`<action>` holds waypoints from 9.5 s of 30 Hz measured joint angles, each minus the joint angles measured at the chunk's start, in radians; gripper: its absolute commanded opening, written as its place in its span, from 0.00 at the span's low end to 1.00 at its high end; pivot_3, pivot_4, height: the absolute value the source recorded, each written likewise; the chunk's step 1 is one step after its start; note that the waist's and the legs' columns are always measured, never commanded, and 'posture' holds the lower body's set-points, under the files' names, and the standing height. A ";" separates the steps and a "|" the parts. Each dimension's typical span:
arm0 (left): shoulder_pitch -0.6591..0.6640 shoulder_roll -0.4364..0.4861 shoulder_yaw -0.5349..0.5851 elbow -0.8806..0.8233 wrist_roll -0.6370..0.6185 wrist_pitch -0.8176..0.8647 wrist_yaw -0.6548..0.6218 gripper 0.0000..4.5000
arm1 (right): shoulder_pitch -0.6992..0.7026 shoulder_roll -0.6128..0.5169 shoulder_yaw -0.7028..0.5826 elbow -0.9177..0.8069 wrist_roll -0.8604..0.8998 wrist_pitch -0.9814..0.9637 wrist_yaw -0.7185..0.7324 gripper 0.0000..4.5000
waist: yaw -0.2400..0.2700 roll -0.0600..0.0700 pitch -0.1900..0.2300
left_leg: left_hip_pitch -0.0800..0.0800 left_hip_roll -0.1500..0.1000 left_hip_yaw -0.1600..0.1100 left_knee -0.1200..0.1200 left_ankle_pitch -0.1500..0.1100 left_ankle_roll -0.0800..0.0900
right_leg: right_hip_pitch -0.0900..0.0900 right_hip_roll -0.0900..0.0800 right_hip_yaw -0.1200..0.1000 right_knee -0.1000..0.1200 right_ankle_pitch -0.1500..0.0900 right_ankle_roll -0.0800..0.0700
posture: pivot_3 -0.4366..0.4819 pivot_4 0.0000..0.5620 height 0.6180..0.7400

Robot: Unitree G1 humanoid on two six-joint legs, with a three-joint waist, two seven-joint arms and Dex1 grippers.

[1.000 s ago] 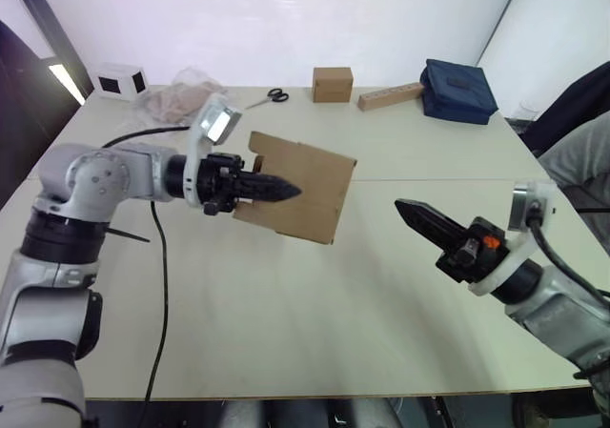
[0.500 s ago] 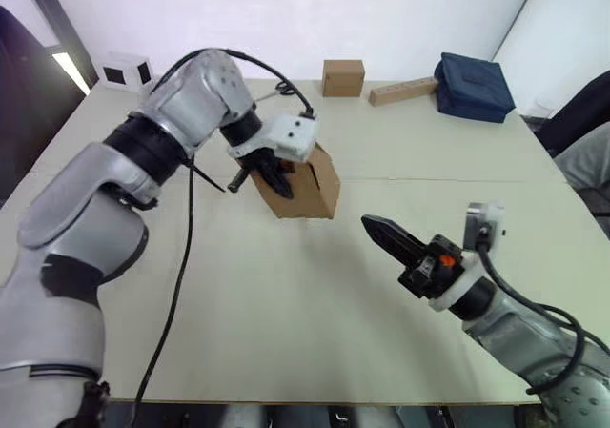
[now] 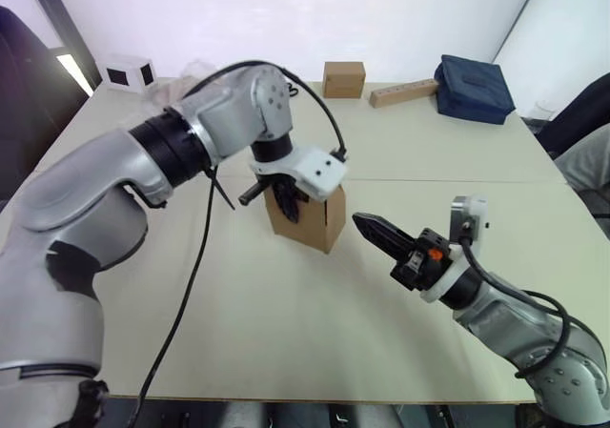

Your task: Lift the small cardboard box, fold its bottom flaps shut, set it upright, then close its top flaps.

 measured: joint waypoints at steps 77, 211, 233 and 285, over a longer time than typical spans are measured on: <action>1.190 0.042 0.994 -0.239 0.042 0.079 0.428 0.01 | -0.085 0.060 0.273 0.147 -0.604 0.281 0.048 0.00 | -0.022 0.003 -0.003 | 0.018 0.002 0.001 0.014 0.002 -0.003 | 0.015 -0.001 0.001 0.019 -0.002 -0.003 | 0.48 0.27 1.00; 0.819 -0.271 1.005 0.223 0.064 0.073 0.103 0.01 | -0.281 -0.015 0.339 0.127 -0.618 0.254 0.486 0.00 | -0.022 0.002 -0.002 | 0.017 0.001 -0.001 -0.001 0.002 -0.003 | 0.015 -0.001 -0.002 0.003 -0.002 -0.003 | 0.48 0.27 1.00; 0.867 -0.153 1.064 0.099 0.026 0.122 0.154 0.01 | -0.280 -0.005 0.374 0.178 -0.694 0.204 0.515 0.00 | -0.023 0.002 -0.003 | 0.018 0.001 -0.001 -0.001 0.002 -0.003 | 0.016 -0.001 -0.002 0.004 -0.002 -0.003 | 0.48 0.27 1.00; 1.231 0.023 1.075 -0.523 -0.252 0.426 0.304 0.01 | -0.644 0.100 0.305 0.619 -0.761 0.094 0.583 0.00 | -0.026 0.002 -0.004 | 0.024 0.002 -0.001 -0.002 0.003 -0.004 | 0.021 -0.002 -0.001 0.004 -0.004 -0.006 | 0.48 0.27 1.00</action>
